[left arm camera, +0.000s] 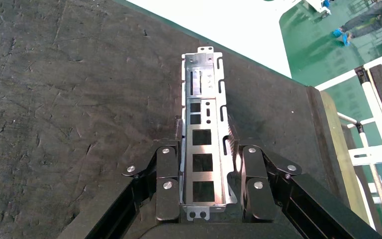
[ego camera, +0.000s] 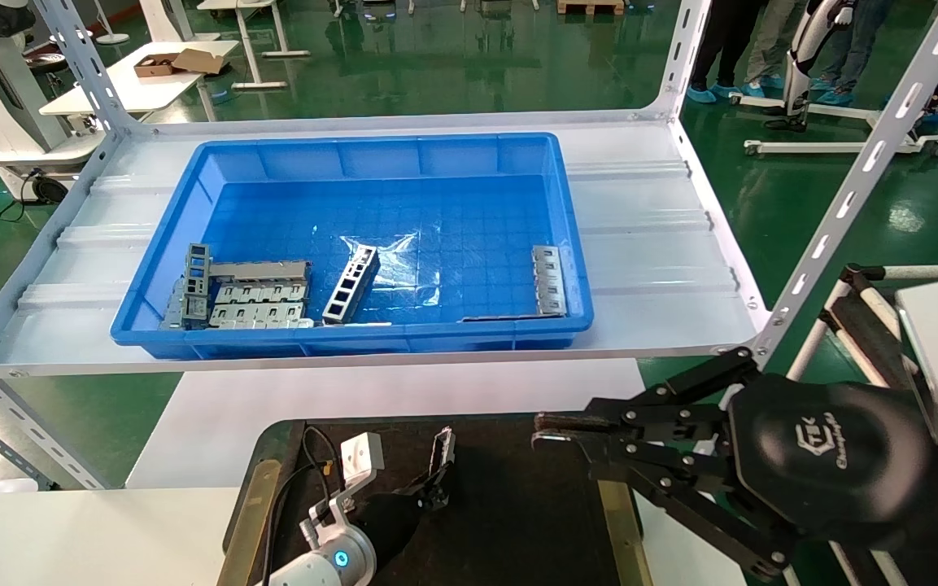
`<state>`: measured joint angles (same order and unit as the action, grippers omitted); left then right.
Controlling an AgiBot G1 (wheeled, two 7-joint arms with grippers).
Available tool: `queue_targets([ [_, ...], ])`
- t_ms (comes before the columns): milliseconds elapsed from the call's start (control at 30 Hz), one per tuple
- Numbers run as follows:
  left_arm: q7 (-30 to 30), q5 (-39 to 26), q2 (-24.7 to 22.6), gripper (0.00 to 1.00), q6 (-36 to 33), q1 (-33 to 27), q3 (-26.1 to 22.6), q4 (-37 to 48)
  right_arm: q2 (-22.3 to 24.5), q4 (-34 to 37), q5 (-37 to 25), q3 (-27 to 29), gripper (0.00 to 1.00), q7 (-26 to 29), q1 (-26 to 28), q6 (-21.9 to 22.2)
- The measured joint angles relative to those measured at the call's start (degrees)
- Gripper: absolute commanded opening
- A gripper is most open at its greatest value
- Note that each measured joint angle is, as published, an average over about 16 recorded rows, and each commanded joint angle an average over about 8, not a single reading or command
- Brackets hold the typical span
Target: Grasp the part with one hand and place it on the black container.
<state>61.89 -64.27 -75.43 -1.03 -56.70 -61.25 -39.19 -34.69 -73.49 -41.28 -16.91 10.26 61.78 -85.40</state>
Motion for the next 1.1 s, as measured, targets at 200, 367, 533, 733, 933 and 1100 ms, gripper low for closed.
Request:
queue_targets([
  [200,0.5,0.4,-0.1,1.00,0.7,-0.3,-1.4,-0.3,0.0,0.0,0.0,0.0,1.00,0.0,0.0,0.0],
  [367,0.8,0.6,0.2,1.00,1.3,-0.3,-2.4,-1.4,0.0,0.0,0.0,0.0,1.00,0.0,0.0,0.0],
  [533,0.6,0.5,1.0,1.00,2.2,-0.3,-3.4,-3.2,0.0,0.0,0.0,-0.1,1.00,0.0,0.0,0.0],
  [733,-0.4,-0.3,3.3,1.00,2.4,-0.3,-4.6,-7.1,0.0,0.0,0.1,-0.1,1.00,0.0,0.0,0.0],
  [933,-2.4,-2.1,7.7,1.00,0.6,-0.7,-5.9,-13.3,0.0,0.0,0.1,-0.1,1.00,0.0,0.0,0.0],
  [1100,-4.6,-3.7,12.7,1.00,-2.6,-1.2,-6.4,-19.9,0.0,0.0,0.1,-0.1,1.00,-0.1,0.0,0.0],
])
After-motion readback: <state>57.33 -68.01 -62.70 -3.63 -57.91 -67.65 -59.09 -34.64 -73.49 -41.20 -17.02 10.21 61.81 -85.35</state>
